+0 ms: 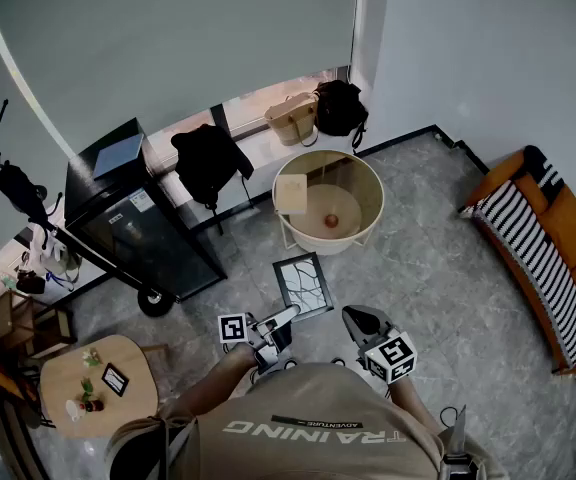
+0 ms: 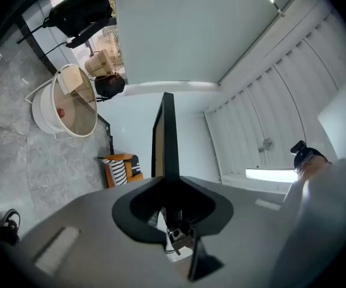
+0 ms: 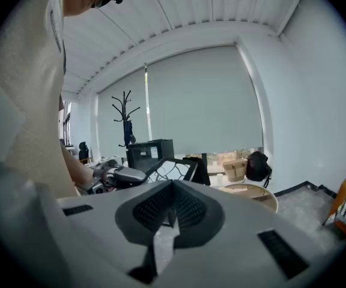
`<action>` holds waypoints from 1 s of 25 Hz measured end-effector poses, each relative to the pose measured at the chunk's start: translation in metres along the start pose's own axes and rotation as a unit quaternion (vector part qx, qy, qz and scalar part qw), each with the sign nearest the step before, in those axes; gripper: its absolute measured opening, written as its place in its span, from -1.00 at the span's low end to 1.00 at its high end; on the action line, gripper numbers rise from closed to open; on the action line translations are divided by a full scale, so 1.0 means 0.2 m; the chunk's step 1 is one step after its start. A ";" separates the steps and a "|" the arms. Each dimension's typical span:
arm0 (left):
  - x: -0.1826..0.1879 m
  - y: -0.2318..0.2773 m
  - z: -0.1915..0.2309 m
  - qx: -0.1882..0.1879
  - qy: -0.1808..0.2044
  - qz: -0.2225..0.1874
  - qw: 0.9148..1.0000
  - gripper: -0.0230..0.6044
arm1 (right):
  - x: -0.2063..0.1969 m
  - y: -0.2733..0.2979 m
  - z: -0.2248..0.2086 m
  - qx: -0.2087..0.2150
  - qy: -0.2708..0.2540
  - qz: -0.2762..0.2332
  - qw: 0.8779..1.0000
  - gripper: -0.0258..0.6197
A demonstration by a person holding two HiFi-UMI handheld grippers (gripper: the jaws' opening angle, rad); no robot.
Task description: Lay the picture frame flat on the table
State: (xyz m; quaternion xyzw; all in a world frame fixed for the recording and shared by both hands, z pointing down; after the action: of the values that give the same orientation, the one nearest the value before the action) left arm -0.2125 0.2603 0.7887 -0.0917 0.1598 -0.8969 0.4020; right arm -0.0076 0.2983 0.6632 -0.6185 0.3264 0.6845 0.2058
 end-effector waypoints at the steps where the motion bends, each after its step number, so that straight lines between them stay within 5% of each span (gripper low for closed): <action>1: 0.00 -0.01 0.00 0.004 -0.002 0.002 1.000 -0.71 | 0.00 0.01 0.01 0.004 -0.001 -0.001 1.000 -0.90; 14: 0.26 -0.01 0.09 0.007 0.014 0.010 1.000 -0.71 | 0.02 0.24 -0.11 -0.033 0.010 -0.034 0.999 -0.90; 25: 0.53 0.04 0.21 0.005 0.004 -0.001 1.000 -0.71 | -0.06 0.37 -0.26 -0.069 0.002 -0.002 0.998 -0.90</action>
State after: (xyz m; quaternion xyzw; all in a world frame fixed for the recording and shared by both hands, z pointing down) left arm -0.2639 0.1669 0.8277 -0.0865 0.1566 -0.8984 0.4011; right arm -0.0202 0.2117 0.6890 -0.6335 0.2777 0.7034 0.1637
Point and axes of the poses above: the fingertips, and each gripper's own axes: y forward along the fingers, z to its left, x out of its top, the point moved 8 cm from there along -y, backward along the fingers, and after that the axes turned 14 degrees about -z, right-handed, at the moved point
